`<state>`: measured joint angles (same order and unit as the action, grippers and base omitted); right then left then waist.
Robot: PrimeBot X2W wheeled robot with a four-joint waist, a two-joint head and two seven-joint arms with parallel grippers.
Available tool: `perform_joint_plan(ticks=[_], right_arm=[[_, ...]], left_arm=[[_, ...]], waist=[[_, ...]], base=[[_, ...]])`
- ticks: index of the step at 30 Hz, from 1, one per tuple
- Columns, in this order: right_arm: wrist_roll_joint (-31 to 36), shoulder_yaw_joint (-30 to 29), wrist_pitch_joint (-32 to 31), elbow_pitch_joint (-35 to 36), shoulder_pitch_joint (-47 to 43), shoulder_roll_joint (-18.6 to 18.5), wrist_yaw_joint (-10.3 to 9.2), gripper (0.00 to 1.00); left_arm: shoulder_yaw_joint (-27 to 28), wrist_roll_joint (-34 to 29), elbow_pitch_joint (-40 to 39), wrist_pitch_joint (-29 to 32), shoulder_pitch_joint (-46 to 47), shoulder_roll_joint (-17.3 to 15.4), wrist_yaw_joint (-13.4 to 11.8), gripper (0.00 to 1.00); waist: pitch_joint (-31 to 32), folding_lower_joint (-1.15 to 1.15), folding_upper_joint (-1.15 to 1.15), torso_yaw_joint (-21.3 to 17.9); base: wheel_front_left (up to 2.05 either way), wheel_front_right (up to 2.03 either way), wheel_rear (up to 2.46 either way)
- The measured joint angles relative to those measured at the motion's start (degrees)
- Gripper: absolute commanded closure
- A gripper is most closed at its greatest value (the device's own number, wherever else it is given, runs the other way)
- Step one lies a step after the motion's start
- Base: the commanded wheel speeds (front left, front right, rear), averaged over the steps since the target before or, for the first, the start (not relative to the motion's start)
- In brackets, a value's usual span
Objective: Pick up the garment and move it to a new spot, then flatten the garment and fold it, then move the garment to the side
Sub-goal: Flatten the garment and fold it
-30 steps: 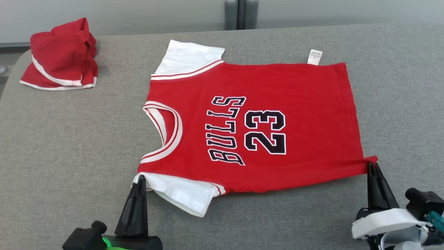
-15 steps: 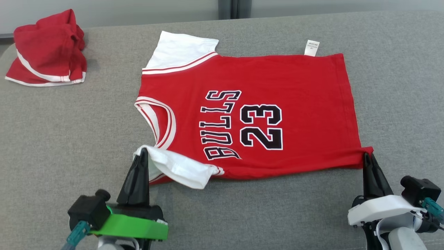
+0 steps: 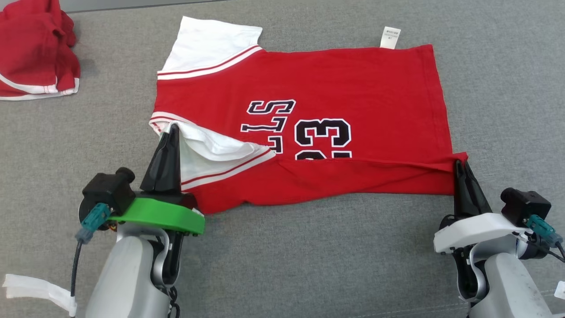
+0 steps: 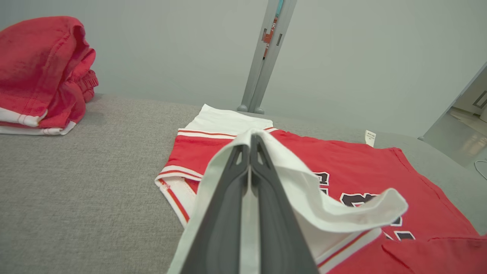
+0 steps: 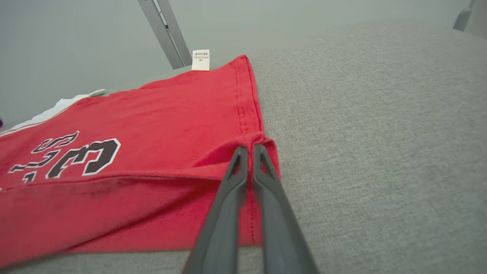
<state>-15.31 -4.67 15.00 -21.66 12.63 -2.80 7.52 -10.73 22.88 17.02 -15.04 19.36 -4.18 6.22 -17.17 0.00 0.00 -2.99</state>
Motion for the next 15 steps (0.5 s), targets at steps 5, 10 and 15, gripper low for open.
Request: perform_joint_plan(ticks=[5, 10, 15], right_arm=[[0.03, 0.97, 0.01, -0.4, 0.77, 0.01, 0.0, 0.85], [-0.44, 1.27, 0.01, 0.54, 1.38, 0.01, 0.0, 0.0], [0.41, -0.33, 0.04, 2.89, 1.41, -0.02, 0.0, 0.0]], left_arm=[[1.71, -1.76, 2.72, -0.09, 2.61, 0.23, 0.33, 1.0], [3.33, -2.56, 4.9, -0.09, 4.38, 0.74, 0.4, 0.26], [4.45, -3.04, 3.69, -0.09, 4.94, 1.1, 0.58, 0.0]], waist=[[-0.68, 0.0, 0.0, -0.52], [-1.02, 0.0, 0.0, -0.73], [-0.89, 0.0, 0.0, -0.63]], base=[[0.0, 0.0, 0.0], [0.0, 0.0, 0.0], [0.0, 0.0, 0.0]])
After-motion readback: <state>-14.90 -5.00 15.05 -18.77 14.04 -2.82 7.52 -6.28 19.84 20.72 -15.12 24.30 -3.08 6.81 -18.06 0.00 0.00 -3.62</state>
